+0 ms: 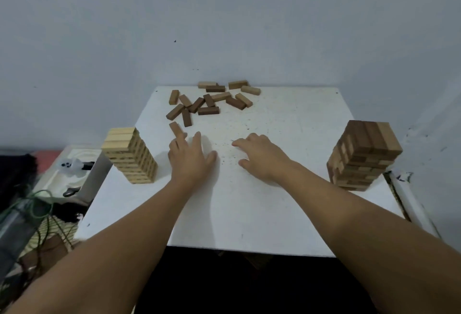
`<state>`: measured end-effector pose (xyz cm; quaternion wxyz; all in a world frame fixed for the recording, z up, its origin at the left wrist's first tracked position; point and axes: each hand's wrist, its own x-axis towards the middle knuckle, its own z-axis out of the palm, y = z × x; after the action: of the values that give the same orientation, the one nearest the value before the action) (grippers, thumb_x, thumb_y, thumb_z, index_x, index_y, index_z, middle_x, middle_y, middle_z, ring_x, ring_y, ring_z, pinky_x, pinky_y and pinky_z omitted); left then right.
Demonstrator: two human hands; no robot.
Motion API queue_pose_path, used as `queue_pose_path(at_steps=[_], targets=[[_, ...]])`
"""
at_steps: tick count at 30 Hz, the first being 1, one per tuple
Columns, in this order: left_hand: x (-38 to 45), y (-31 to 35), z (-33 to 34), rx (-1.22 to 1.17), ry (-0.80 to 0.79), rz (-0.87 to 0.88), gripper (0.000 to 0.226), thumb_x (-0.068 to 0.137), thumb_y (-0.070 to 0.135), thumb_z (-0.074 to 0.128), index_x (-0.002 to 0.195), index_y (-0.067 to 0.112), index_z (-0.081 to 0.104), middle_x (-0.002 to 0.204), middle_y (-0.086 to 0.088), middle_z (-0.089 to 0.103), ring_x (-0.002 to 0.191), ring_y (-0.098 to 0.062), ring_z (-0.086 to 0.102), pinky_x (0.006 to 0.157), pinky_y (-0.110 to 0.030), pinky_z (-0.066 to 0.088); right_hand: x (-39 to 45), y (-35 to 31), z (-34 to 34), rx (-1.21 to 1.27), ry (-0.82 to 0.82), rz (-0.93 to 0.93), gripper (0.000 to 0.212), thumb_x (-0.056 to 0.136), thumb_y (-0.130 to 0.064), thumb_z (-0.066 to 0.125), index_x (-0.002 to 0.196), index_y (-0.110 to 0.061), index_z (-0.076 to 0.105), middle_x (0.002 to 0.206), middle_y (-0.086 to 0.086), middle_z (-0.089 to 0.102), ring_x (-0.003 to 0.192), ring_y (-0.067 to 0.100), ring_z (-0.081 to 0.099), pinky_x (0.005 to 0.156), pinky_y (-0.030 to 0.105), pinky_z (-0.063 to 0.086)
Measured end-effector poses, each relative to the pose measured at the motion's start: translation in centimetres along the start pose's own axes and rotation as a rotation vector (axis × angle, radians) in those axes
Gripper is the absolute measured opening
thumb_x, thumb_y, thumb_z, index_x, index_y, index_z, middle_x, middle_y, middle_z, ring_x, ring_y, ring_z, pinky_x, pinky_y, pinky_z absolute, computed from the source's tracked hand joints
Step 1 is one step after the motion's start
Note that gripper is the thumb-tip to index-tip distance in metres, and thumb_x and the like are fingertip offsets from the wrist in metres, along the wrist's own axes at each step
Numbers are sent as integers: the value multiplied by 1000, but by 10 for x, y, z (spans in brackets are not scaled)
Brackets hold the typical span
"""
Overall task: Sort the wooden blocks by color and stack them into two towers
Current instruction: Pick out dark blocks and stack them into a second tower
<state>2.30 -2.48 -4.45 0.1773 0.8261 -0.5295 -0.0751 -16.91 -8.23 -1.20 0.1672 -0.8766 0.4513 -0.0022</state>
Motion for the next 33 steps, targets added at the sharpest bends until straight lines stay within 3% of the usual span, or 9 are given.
queue_pose_path(at_steps=[4,7,13,22,25,28,33], targets=[[24,-7,8,-50,-18,-86,91,98,61,49,165,19,5,171,-14,-7,158,-36,-9,126,-53,6,29,-8,6,-3,32,-40,55,105,-32,52,157,-30,34,155,4,37,141,27,33,110,43,41],[40,-11,11,-47,-25,-94,86,104,57,41,166,14,-1,172,-16,-8,158,-34,-11,128,-48,0,52,-10,7,-8,46,-58,57,107,-35,49,160,-30,28,163,5,28,147,28,28,115,43,37],[54,-14,18,1,91,-56,68,106,47,35,164,18,16,166,-11,17,150,-33,19,125,-46,14,101,-9,4,-28,65,-65,61,108,-31,45,163,-29,19,168,4,21,150,28,23,118,46,33],[57,-17,23,5,92,-37,60,107,43,32,163,23,24,171,-8,12,155,-28,13,126,-44,10,147,-24,1,-179,38,-135,71,101,-9,41,165,-27,13,173,-2,8,157,27,10,126,56,11],[58,-20,26,-12,93,22,56,107,34,33,161,19,33,170,-8,20,155,-28,19,127,-47,16,144,-30,2,-192,71,-109,68,99,-10,44,162,-27,25,169,-1,21,150,28,25,124,55,14],[58,-24,29,-29,101,70,51,106,25,35,154,13,45,162,-10,36,147,-32,35,120,-50,29,135,-31,4,-184,163,-107,62,97,-10,48,154,-33,40,151,-3,43,135,27,39,121,49,21],[39,-12,27,-95,124,185,43,103,15,33,128,2,65,129,-11,62,112,-32,57,96,-45,47,102,-27,13,13,191,-50,53,97,-17,53,145,-40,53,132,-6,52,122,20,44,108,39,33]])
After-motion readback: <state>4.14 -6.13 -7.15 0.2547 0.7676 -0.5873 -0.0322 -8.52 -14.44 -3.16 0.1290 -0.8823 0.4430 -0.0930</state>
